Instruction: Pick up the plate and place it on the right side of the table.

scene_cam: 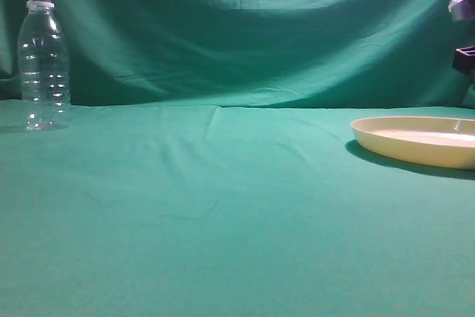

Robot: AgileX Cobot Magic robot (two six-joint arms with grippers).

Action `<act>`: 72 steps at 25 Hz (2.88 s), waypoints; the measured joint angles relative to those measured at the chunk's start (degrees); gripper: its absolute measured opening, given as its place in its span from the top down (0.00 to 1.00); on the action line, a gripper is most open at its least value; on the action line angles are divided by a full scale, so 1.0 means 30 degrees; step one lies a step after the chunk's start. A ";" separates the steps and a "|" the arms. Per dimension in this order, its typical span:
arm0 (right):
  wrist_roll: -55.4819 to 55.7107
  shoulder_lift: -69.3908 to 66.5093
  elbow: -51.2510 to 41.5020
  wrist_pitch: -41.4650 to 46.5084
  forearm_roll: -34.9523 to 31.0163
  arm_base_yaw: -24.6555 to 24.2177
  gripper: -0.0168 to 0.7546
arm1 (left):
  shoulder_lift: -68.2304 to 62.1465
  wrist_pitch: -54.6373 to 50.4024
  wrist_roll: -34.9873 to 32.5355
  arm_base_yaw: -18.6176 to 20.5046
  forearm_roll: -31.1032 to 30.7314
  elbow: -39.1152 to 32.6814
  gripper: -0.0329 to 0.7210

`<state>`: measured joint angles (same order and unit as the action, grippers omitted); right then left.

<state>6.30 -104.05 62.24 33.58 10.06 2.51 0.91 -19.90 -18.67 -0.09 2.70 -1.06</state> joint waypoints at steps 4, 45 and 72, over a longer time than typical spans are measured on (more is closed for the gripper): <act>0.0000 -0.0065 0.0000 -0.0075 0.0000 0.0000 0.48 | 0.0000 0.0000 0.0000 0.0000 0.0000 0.0000 0.96; -0.1913 2.9403 -0.5561 0.7675 -0.5116 0.0000 0.98 | 0.0000 0.0000 0.0000 0.0000 0.0000 0.0000 0.96; -0.2581 3.4917 -2.0571 -0.5234 -0.4321 0.0000 0.98 | 0.0000 0.0000 0.0000 0.0000 0.0000 0.0000 0.96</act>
<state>-1.44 0.70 0.52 17.88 -2.91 2.51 0.91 -19.90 -18.67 -0.09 2.70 -1.06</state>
